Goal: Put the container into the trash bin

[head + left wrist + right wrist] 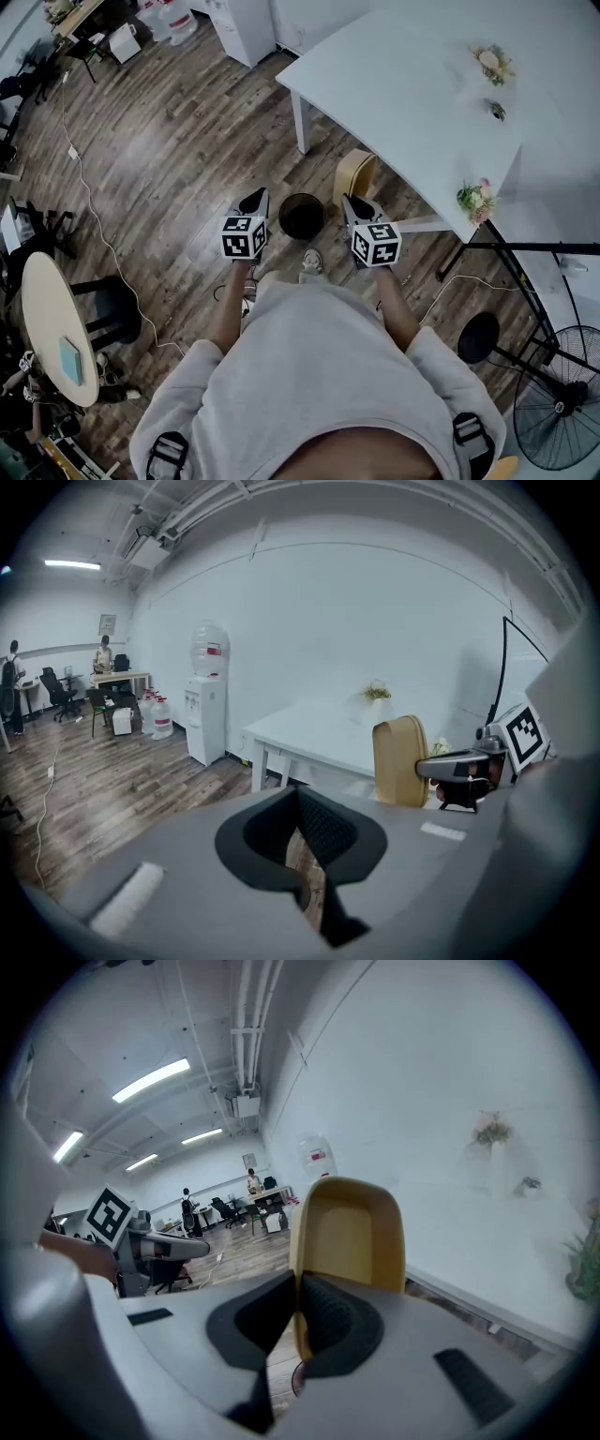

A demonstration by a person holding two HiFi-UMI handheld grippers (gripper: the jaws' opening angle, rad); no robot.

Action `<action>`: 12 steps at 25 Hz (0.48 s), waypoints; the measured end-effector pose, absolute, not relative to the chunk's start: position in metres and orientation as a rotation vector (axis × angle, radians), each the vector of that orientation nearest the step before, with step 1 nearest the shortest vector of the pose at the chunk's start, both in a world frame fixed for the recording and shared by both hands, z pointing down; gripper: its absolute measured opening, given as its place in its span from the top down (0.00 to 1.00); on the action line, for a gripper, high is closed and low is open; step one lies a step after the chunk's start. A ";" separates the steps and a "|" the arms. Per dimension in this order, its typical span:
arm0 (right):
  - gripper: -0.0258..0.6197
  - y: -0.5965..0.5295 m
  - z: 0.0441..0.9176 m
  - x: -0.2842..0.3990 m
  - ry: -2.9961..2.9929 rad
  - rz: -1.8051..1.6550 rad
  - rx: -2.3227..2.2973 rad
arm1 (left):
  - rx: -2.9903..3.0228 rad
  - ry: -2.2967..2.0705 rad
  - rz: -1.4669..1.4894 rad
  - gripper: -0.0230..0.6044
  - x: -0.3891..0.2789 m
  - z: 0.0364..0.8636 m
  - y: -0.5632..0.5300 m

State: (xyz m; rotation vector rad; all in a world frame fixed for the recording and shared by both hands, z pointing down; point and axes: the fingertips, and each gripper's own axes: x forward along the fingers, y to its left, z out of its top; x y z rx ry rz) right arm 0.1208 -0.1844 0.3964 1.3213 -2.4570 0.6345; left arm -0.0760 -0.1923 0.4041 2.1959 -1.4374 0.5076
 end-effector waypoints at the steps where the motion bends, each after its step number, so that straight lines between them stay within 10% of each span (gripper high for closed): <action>1: 0.91 -0.187 0.398 0.122 -2.456 0.639 1.318 | 2.194 -1.438 0.511 0.95 -0.075 0.405 -0.194; 12: 0.91 -0.188 0.422 0.120 -2.439 0.709 1.263 | 2.145 -1.452 0.548 0.95 -0.078 0.418 -0.194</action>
